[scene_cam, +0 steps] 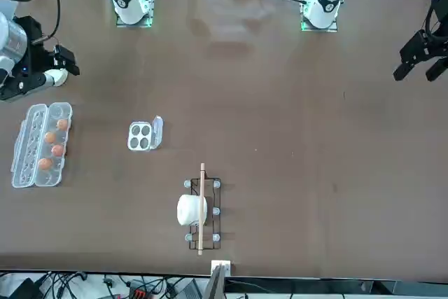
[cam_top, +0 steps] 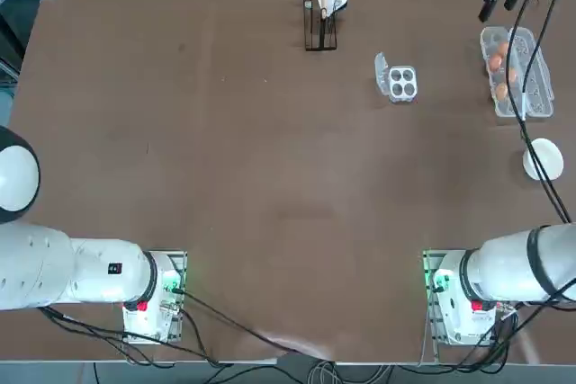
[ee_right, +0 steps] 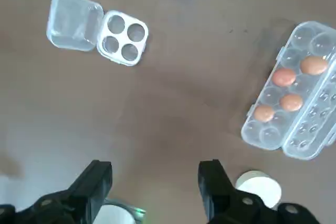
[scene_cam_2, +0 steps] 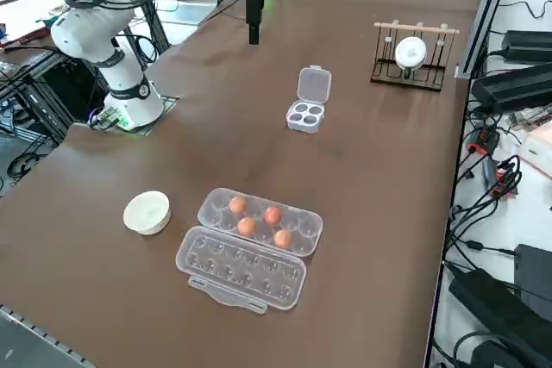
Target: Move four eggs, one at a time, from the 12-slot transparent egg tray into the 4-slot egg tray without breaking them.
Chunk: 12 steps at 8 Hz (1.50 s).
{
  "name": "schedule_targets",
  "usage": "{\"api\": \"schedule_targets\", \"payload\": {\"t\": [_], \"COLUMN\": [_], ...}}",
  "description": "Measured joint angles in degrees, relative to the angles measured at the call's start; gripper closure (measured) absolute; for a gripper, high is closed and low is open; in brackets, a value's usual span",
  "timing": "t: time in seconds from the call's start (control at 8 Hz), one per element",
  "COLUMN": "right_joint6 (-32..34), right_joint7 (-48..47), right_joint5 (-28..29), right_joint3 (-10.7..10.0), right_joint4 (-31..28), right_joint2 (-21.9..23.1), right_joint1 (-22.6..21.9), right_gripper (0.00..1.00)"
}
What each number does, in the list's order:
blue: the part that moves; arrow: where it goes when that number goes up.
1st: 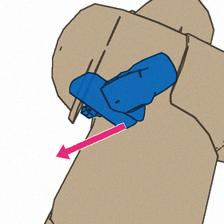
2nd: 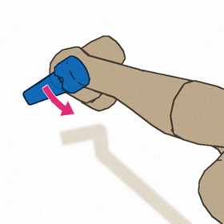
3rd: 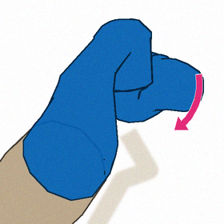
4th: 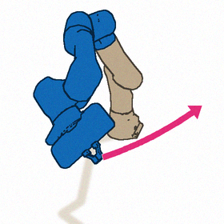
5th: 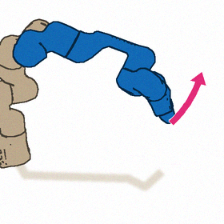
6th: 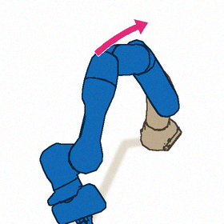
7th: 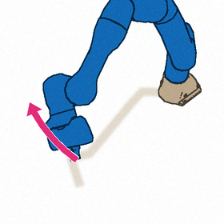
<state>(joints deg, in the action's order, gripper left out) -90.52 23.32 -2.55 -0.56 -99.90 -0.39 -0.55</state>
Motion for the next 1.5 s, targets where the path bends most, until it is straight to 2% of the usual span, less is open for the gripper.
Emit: {"api": "schedule_targets", "payload": {"t": [0.62,1.12,1.5], "right_joint6": [-11.0,-28.3,-35.4], "right_joint7": [25.8,50.0,60.9], "right_joint5": [-0.4,-0.5,-1.6], "right_joint3": [-0.5,-0.6,-0.7], "right_joint4": [-7.8,-17.6,-19.4], "right_joint2": [-0.1,-0.7,-4.2], "right_joint1": [6.1,12.3,15.1], "right_gripper": [0.00,0.00,0.00]}}
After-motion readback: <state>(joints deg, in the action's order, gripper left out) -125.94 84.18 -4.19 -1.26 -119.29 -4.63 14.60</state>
